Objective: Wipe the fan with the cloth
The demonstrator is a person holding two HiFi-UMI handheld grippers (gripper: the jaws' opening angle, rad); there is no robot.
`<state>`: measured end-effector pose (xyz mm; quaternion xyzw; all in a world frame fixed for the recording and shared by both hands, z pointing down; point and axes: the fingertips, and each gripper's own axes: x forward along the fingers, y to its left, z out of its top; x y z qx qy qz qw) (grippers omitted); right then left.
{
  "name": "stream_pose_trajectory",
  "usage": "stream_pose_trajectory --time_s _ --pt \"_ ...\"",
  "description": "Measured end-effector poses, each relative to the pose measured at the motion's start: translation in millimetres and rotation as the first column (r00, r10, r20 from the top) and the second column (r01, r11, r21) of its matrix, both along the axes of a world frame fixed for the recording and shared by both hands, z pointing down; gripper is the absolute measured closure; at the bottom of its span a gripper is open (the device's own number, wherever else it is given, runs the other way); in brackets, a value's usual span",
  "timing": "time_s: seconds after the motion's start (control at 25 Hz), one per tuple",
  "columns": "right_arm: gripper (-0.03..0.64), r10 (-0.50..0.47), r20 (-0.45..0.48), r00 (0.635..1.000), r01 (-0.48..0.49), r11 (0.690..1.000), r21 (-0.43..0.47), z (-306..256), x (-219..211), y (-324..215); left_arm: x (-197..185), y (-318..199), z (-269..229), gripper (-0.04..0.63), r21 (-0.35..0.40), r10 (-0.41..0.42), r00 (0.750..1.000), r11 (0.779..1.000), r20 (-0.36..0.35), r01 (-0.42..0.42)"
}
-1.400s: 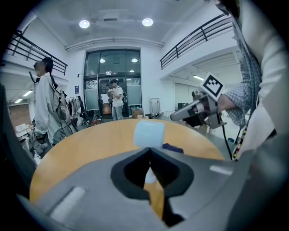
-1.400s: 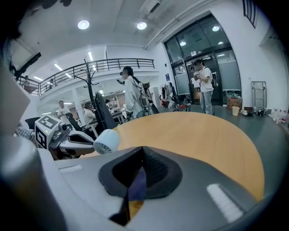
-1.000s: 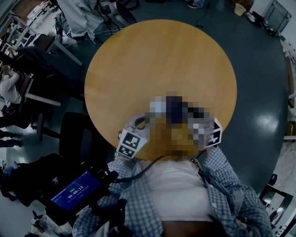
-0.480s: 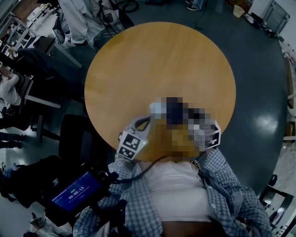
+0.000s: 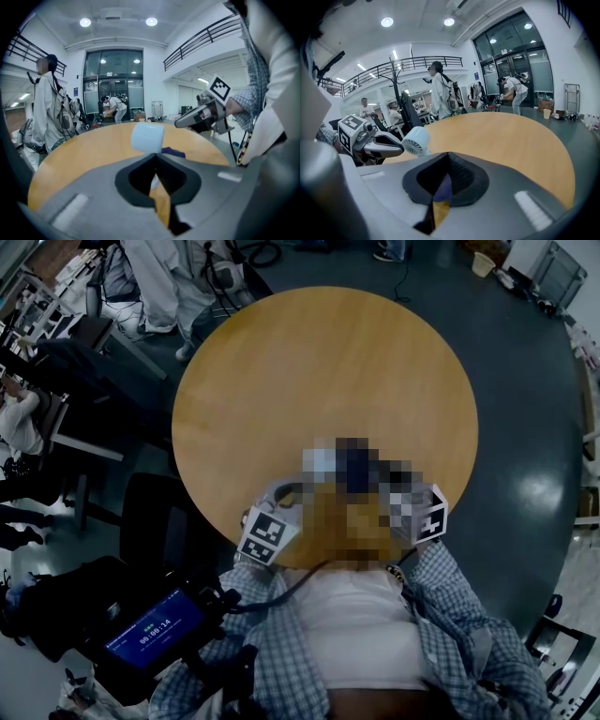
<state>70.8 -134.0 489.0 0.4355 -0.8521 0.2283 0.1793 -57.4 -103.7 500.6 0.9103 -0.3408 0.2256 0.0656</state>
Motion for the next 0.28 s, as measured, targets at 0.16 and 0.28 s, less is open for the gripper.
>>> stream_pose_trajectory --time_s 0.16,0.28 --pt "0.614 0.003 0.008 1.0 -0.003 1.0 -0.009 2.7 -2.0 1.2 -1.1 0.1 1.5 0.595 -0.001 0.003 1.0 1.0 0.002 -0.003" --pt "0.614 0.005 0.014 1.0 -0.005 1.0 -0.013 4.2 -4.2 1.0 -2.6 0.1 3.2 0.595 -0.004 0.005 1.0 1.0 0.003 -0.005"
